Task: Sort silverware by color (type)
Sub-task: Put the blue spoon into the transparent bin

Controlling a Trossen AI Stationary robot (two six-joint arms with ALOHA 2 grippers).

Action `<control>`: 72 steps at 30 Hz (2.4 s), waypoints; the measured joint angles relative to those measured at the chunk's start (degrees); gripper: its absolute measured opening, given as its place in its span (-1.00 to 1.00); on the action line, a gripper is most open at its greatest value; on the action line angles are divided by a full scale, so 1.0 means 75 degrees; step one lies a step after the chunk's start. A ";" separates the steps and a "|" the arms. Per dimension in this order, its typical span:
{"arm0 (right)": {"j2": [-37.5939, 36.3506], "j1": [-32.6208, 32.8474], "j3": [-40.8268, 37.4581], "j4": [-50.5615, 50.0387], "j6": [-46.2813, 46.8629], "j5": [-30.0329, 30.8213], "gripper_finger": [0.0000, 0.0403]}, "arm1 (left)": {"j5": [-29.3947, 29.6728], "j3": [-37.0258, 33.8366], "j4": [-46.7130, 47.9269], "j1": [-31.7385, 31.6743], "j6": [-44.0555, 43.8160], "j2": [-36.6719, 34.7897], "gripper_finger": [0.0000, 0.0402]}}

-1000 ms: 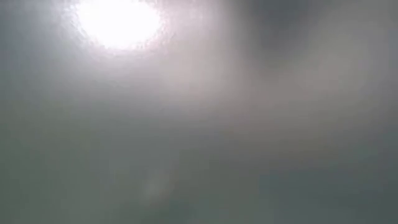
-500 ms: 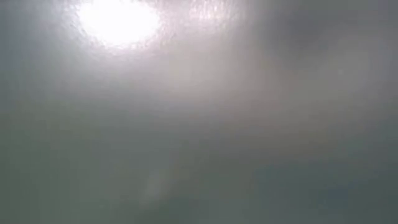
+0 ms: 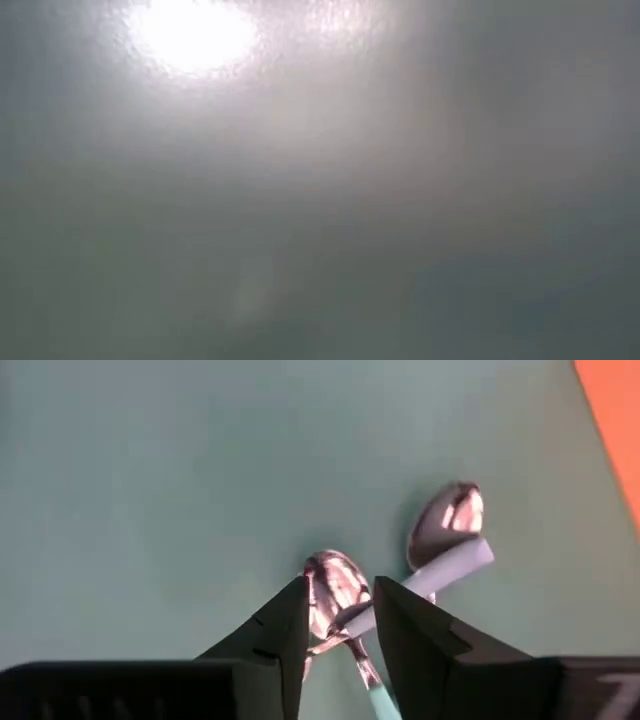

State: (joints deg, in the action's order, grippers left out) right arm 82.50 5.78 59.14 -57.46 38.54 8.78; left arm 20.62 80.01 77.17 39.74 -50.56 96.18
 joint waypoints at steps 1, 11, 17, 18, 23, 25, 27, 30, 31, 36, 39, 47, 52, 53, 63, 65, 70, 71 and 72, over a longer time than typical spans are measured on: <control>-0.0149 -0.0090 -0.0264 0.0150 0.0240 -0.0012 -0.44 | 0.0003 -0.0008 0.0002 -0.0072 0.0080 -0.0016 -0.10; -0.0691 -0.0577 -0.1879 0.1174 0.2077 0.0060 -0.23 | 0.0402 -0.0105 0.0183 -0.0638 0.1104 -0.0326 -0.10; -0.0576 -0.0594 -0.1960 0.1281 0.2286 0.0414 -0.23 | 0.0593 -0.0233 0.0191 -0.0833 0.1562 -0.0492 -0.10; -0.0548 -0.0600 -0.1960 0.1359 0.2286 0.0435 -0.24 | 0.0606 -0.0234 0.0194 -0.0854 0.1614 -0.0502 -0.10; -0.0380 -0.0626 -0.1968 0.1486 0.2265 0.0450 -0.29 | 0.0773 -0.0258 0.0282 -0.0922 0.1839 -0.0532 -0.10; -0.0324 -0.0626 -0.2051 0.1548 0.2265 0.0463 -0.31 | 0.0790 -0.0282 0.0306 -0.0959 0.1916 -0.0547 -0.10; -0.0267 -0.0626 -0.2163 0.1619 0.2306 0.0479 -0.32 | 0.0790 -0.0336 0.0291 -0.0977 0.1956 -0.0579 -0.10; -0.0204 -0.0626 -0.2425 0.1731 0.2451 0.0521 -0.32 | 0.0793 -0.0389 0.0297 -0.0990 0.2023 -0.0612 -0.10; -0.0200 -0.0626 -0.2500 0.1863 0.2479 0.0523 -0.32 | 0.0793 -0.0397 0.0300 -0.0993 0.2040 -0.0612 -0.10; -0.0227 -0.0620 -0.2726 0.2197 0.2546 0.0603 -0.33 | 0.0793 -0.0417 0.0293 -0.1026 0.2077 -0.0612 -0.10; -0.0224 -0.0623 -0.2702 0.2222 0.2443 0.0605 -0.42 | 0.0810 -0.0420 0.0282 -0.1034 0.2059 -0.0612 -0.10; -0.0285 -0.0629 -0.2604 0.2332 0.1948 0.0691 -0.88 | 0.1766 -0.0428 0.0122 -0.1033 0.1847 -0.0612 -0.10; -0.0565 -0.0655 -0.2352 0.2310 0.1524 0.0645 -0.88 | 0.2397 -0.0428 0.0047 -0.1181 0.1552 -0.0639 -0.10; -0.0641 -0.0663 -0.2277 0.2347 0.1429 0.0637 -0.88 | 0.2446 -0.0428 0.0009 -0.1263 0.1391 -0.0655 -0.10; -0.1572 -0.0661 -0.1738 0.3165 -0.0140 0.0660 -0.88 | 0.4267 -0.0617 -0.1743 -0.1589 0.0534 -0.0700 -0.10; -0.1691 -0.0661 -0.1735 0.3948 -0.0692 0.0649 -0.88 | 0.4719 -0.0782 -0.2565 -0.1650 0.0652 -0.0700 -0.10; -0.1742 -0.0655 -0.1735 0.6027 -0.2284 0.0547 -0.88 | 0.5356 -0.1366 -0.4740 -0.1783 0.0823 -0.0700 -0.10; -0.1736 -0.0655 -0.1735 0.6419 -0.2570 0.0453 -0.88 | 0.5474 -0.1514 -0.5181 -0.1791 0.0853 -0.0700 -0.10; -0.1718 -0.0655 -0.1735 0.6795 -0.2845 0.0359 -0.88 | 0.5622 -0.1664 -0.5649 -0.1788 0.0881 -0.0700 -0.10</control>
State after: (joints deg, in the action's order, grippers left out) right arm 69.61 0.86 46.13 -6.50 17.20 11.48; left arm 62.79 67.53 34.80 26.33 -43.95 90.94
